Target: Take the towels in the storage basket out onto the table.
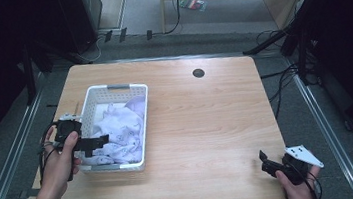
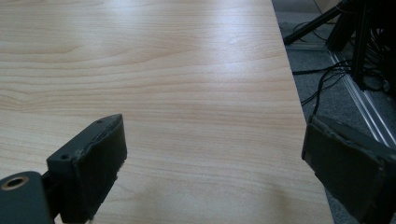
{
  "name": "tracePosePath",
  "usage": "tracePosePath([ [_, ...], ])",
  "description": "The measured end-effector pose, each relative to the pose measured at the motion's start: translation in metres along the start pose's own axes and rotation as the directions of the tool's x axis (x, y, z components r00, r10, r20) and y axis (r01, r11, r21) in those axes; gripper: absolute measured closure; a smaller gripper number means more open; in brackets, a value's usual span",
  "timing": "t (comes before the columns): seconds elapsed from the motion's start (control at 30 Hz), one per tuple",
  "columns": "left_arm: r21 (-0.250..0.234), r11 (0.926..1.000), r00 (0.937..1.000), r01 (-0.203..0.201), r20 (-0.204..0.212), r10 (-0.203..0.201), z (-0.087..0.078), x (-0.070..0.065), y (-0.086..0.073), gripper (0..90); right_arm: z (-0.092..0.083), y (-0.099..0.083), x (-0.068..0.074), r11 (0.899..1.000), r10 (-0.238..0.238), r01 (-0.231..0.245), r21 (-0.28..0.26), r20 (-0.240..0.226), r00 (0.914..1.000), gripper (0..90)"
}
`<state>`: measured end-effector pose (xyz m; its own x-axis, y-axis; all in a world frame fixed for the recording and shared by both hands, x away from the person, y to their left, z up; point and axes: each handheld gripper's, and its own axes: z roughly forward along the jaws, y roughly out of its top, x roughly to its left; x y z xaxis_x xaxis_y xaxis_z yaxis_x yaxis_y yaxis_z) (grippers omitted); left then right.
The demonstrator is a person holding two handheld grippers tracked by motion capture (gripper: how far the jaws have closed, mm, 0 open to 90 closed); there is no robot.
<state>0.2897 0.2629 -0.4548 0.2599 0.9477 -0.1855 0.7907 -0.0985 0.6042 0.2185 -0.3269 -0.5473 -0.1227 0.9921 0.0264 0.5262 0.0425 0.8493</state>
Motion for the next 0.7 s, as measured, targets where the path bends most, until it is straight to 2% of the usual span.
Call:
tracePosePath([
  [0.1, 0.017, 0.9998, 0.9999, -0.009, -0.011, 0.01, 0.005, -0.001, 0.004, 0.0, 0.0, 0.0, 0.0, 1.0, 0.0, 0.0, 0.0, -0.001, 1.0, 6.5],
  [0.17, 0.031, 0.9992, 0.9988, -0.023, -0.042, 0.024, 0.012, -0.002, 0.008, 0.0, 0.0, 0.0, 0.0, 1.0, 0.0, 0.0, 0.0, -0.001, 1.0, 6.5],
  [0.23, 0.055, 0.998, 0.9981, -0.03, -0.051, 0.033, 0.017, -0.001, 0.012, 0.0, 0.0, 0.0, 0.0, 1.0, 0.001, -0.001, 0.0, -0.002, 1.0, 6.5],
  [0.33, 0.092, 0.9957, 0.9984, -0.007, -0.055, 0.012, 0.026, 0.002, 0.017, 0.0, 0.0, 0.0, 0.0, 1.0, 0.002, -0.002, 0.001, -0.001, 1.0, 6.5],
  [0.4, 0.115, 0.9933, 0.9979, -0.005, -0.063, 0.012, 0.032, 0.001, 0.02, 0.0, 0.0, 0.0, 0.0, 1.0, 0.002, -0.002, 0.001, -0.001, 1.0, 6.5],
  [0.5, 0.176, 0.9842, 0.9976, -0.022, -0.061, 0.033, 0.042, -0.002, 0.024, 0.0, 0.0, 0.0, 0.0, 1.0, 0.003, -0.003, 0.001, -0.002, 1.0, 6.5],
  [0.53, 0.183, 0.983, 0.9979, -0.018, -0.059, 0.029, 0.044, -0.003, 0.024, 0.0, 0.0, 0.0, 0.0, 1.0, 0.002, -0.002, 0.001, -0.002, 1.0, 6.5],
  [0.63, 0.232, 0.972, 0.9978, -0.038, -0.044, 0.049, 0.054, -0.007, 0.028, 0.0, 0.0, 0.0, 0.0, 1.0, 0.002, -0.002, 0.001, -0.003, 1.0, 6.5],
  [0.7, 0.265, 0.9631, 0.9963, -0.046, -0.057, 0.064, 0.063, -0.01, 0.03, 0.0, 0.0, 0.0, 0.0, 1.0, 0.002, -0.002, 0.001, -0.003, 1.0, 6.5],
])
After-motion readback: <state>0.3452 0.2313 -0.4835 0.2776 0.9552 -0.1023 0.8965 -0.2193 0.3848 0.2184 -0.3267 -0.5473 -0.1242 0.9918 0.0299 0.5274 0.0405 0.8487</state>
